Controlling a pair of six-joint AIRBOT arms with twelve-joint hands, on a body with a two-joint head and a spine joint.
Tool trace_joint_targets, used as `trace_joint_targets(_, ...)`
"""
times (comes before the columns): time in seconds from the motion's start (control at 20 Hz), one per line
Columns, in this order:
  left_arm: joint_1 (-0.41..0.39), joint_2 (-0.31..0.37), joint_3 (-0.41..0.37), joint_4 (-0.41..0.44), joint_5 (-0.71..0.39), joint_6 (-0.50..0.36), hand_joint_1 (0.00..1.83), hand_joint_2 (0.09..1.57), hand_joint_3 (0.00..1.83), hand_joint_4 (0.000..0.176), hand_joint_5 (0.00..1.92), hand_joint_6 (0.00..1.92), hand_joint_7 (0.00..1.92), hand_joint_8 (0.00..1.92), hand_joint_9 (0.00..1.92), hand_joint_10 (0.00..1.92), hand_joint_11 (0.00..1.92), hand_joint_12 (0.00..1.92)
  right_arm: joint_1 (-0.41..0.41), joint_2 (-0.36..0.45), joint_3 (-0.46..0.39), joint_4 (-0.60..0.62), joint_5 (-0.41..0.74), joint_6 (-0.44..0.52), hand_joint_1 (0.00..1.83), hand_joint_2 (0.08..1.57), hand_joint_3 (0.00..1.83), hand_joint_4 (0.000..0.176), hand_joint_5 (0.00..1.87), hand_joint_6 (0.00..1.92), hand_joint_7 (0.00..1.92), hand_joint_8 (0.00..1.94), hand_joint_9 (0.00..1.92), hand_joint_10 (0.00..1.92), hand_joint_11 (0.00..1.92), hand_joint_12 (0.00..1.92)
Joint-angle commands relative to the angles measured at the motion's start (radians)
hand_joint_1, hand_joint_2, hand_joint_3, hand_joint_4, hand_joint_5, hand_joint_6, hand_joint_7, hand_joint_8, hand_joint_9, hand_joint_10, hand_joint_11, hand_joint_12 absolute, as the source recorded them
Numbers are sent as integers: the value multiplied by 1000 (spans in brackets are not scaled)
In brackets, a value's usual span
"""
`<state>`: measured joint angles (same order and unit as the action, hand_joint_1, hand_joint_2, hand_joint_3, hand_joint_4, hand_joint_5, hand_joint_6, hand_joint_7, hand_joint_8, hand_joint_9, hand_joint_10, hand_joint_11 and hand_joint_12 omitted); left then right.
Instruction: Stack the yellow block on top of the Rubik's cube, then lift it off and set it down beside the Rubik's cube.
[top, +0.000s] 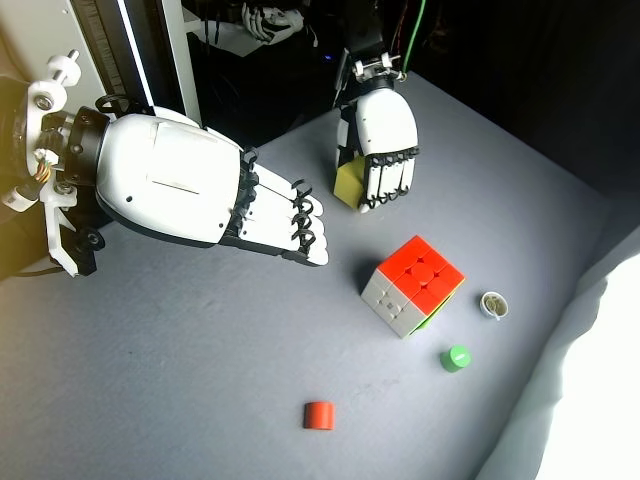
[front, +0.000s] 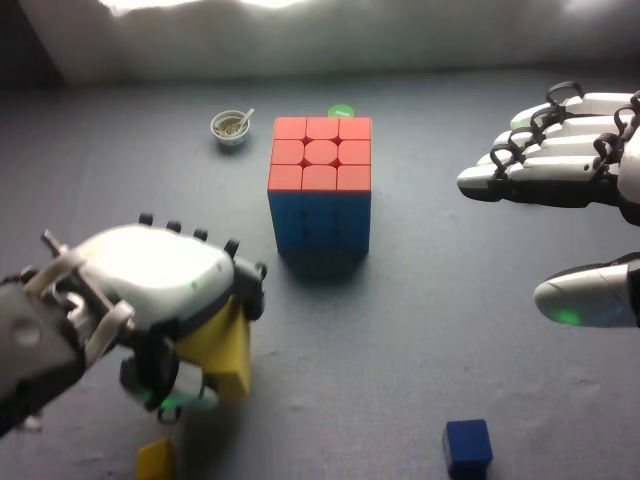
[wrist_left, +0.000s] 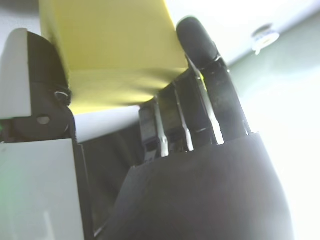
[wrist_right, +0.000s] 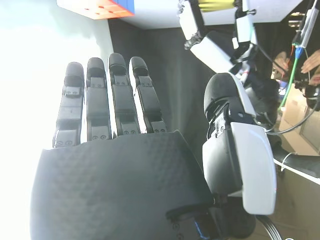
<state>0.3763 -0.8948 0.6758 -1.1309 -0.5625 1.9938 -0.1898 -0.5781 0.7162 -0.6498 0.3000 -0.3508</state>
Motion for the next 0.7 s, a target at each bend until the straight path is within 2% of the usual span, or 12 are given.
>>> trace_joint_targets(0.0,-29,7,7,19,-37,31,1233,1149,0,0,956,854,905,1319,771,1112,449,1534,11,9,-2,25,90,1,0,1258,0,0,177,7,183,4,134,1,0,218)
trace_joint_targets(0.2,-137,8,47,-109,27,164,1233,1141,0,0,970,843,918,1289,777,1118,450,1551,11,9,-2,25,90,1,0,1258,1,0,184,7,192,6,146,8,0,212)
trace_joint_targets(0.3,-179,6,63,-165,55,226,1229,1138,0,0,970,854,929,1258,780,1092,457,1522,11,9,-2,25,90,1,0,1249,0,0,161,2,159,1,111,1,0,133)
trace_joint_targets(0.35,-210,4,76,-207,73,272,1229,1143,1,0,969,849,908,1302,771,1113,453,1526,11,9,-2,25,90,1,0,1248,0,0,189,6,187,3,139,8,0,204)
trace_joint_targets(0.4,-225,3,82,-232,78,297,1229,1140,0,0,984,832,911,1290,772,1098,447,1511,11,9,-2,25,90,1,0,1242,0,0,182,1,185,1,138,7,0,219)
trace_joint_targets(0.45,-251,2,90,-265,82,332,1243,1120,0,0,1031,747,952,1236,804,1080,470,1502,11,9,-2,25,90,1,0,1243,0,0,152,1,156,1,108,3,0,141)
trace_joint_targets(0.55,-288,1,106,-316,97,378,1242,1115,0,0,1024,763,967,1201,812,1059,458,1515,11,9,-2,25,90,1,0,1244,0,0,151,3,150,1,103,3,0,123)
trace_joint_targets(0.65,-321,1,121,-353,107,406,1241,1125,2,0,1000,790,945,1245,787,1088,459,1521,11,9,-2,25,90,1,0,1248,0,0,167,6,161,4,115,6,0,169)
